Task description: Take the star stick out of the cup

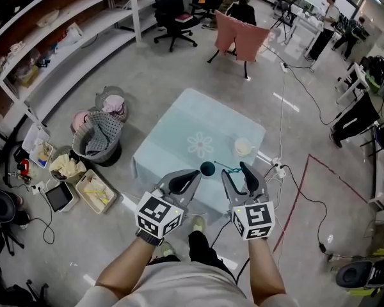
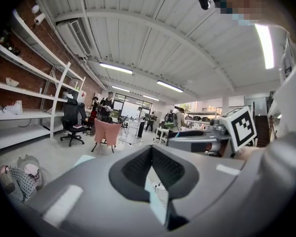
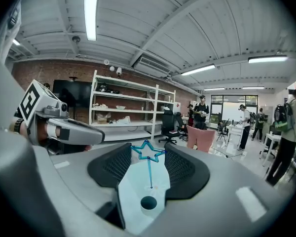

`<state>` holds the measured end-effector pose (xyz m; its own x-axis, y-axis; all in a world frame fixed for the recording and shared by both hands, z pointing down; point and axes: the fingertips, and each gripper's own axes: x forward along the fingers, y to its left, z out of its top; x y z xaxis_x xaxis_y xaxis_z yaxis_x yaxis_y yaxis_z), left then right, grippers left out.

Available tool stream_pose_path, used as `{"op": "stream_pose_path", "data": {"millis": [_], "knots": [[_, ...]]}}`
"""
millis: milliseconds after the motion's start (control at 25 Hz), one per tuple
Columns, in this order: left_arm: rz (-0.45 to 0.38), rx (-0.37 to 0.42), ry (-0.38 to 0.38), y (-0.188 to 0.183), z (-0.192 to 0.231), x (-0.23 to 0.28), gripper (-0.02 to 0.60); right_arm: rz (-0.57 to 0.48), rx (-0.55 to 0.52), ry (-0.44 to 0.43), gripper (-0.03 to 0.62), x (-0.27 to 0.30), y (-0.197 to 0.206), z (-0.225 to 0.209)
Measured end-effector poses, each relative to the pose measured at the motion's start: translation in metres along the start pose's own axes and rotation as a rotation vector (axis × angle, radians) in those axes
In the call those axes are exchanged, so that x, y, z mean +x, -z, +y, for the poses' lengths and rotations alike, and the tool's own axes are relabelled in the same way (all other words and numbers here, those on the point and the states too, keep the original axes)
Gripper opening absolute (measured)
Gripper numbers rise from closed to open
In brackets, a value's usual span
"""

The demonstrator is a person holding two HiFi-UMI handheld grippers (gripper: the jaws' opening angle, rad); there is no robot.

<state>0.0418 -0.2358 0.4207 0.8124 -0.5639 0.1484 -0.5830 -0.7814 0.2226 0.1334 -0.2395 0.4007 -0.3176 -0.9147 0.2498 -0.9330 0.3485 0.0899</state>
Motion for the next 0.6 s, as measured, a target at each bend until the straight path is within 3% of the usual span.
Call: {"op": "stream_pose_path", "data": {"millis": [600], "knots": [[-0.073, 0.039, 0.029, -0.046, -0.02, -0.035, 0.006, -0.099, -0.053, 0.025, 0.206, -0.038, -0.057, 0.031]]}}
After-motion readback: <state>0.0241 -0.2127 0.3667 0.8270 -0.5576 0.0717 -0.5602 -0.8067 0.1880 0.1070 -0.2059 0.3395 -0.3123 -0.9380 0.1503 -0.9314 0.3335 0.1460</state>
